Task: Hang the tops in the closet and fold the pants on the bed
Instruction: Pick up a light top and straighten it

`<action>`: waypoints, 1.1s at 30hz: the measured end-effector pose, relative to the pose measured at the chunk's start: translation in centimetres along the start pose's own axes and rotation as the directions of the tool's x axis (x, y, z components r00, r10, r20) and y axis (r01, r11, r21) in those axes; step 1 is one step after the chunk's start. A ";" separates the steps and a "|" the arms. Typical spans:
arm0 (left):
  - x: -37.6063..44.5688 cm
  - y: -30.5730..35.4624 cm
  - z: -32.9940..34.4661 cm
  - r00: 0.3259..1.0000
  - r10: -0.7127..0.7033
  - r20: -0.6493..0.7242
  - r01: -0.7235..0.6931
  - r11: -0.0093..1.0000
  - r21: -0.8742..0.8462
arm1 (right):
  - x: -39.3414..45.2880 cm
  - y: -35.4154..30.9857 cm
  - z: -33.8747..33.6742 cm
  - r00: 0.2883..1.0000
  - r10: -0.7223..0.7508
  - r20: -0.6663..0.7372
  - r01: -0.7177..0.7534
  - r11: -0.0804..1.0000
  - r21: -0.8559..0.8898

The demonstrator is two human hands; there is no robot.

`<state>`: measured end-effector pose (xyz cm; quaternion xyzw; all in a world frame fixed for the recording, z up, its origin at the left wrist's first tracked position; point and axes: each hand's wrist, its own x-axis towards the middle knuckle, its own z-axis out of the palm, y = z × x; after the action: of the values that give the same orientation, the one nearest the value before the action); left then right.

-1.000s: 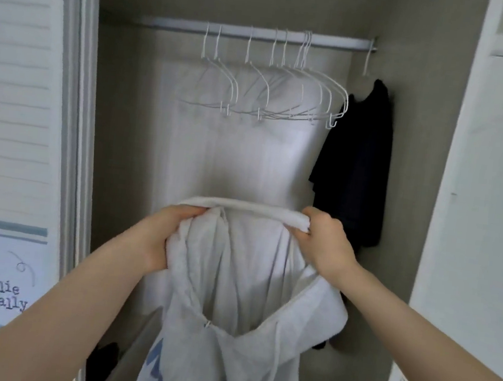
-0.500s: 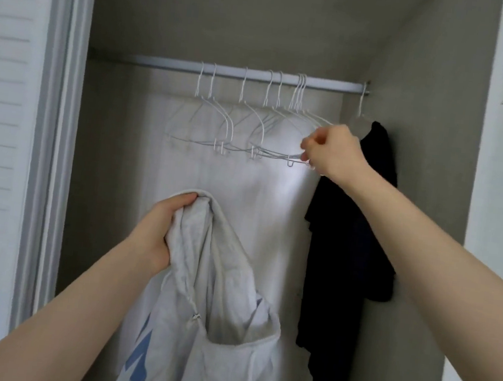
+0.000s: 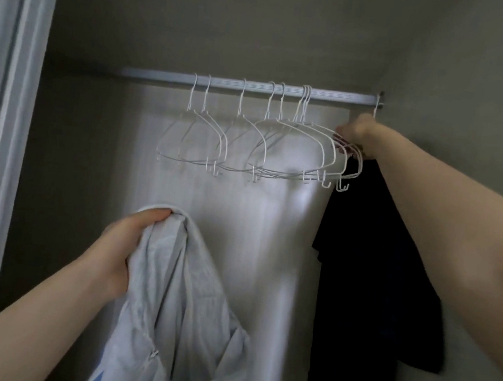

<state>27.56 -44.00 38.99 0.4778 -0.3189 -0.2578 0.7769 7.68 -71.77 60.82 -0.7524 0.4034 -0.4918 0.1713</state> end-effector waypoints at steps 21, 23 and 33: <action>0.9 -1.7 -0.3 0.998 -0.064 0.000 0.064 0.998 0.026 | -2.2 0.7 -0.4 0.962 0.093 -0.256 0.014 0.922 0.387; -0.2 -1.7 -0.7 0.994 -0.105 0.008 0.105 0.994 0.037 | -4.8 2.0 0.3 0.951 0.129 -0.281 0.005 0.902 0.431; -5.0 -4.0 -0.7 0.986 -0.142 -0.092 0.152 0.981 0.119 | -23.2 6.4 1.2 0.915 0.047 -0.400 0.101 0.934 0.342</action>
<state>24.39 -41.68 33.81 0.5582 -0.2656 -0.2741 0.7367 1.53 -57.87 42.08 -0.5973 0.3237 -0.7027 0.2113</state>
